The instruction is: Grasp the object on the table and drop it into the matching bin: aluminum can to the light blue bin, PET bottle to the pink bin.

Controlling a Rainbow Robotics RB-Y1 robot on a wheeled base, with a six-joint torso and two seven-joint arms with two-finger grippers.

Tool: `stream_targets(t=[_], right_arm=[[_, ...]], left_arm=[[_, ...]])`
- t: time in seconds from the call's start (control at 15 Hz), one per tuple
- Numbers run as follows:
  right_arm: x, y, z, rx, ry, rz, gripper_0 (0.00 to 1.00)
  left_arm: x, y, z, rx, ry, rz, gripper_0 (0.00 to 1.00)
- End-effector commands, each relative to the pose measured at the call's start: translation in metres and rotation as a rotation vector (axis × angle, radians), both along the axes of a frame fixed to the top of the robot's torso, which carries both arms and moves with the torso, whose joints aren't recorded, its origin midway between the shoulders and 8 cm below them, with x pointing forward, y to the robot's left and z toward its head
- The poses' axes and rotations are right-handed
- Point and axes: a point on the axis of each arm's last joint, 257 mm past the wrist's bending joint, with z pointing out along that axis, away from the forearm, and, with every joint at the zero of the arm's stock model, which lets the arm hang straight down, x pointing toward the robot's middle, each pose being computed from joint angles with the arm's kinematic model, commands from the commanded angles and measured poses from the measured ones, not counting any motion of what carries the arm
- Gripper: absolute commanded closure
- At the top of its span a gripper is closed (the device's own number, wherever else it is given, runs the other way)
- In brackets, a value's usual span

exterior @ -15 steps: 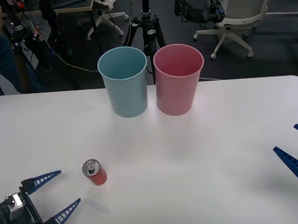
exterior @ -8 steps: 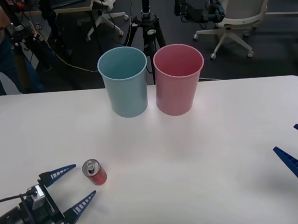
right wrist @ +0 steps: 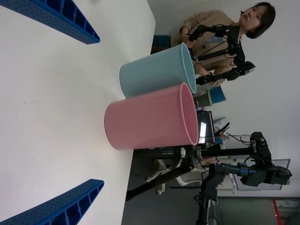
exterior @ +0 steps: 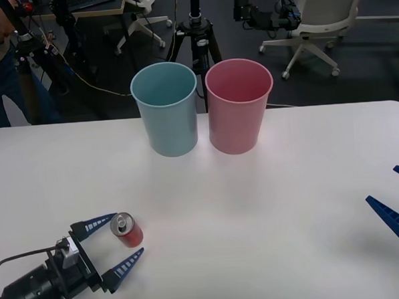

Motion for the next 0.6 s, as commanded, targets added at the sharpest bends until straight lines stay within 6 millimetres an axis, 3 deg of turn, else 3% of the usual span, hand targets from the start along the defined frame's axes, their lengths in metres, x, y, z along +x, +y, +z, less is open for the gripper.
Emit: stream_targets(t=[0.07, 0.6], right_arm=[[0.000, 0.000, 0.000, 0.000, 0.000, 0.000, 0.00], [0.000, 0.000, 0.000, 0.000, 0.000, 0.000, 0.00]], left_arm=[[0.010, -0.003, 0.002, -0.002, 0.000, 0.015, 0.00], [0.032, -0.012, 0.005, -0.020, 0.023, 0.042, 0.00]])
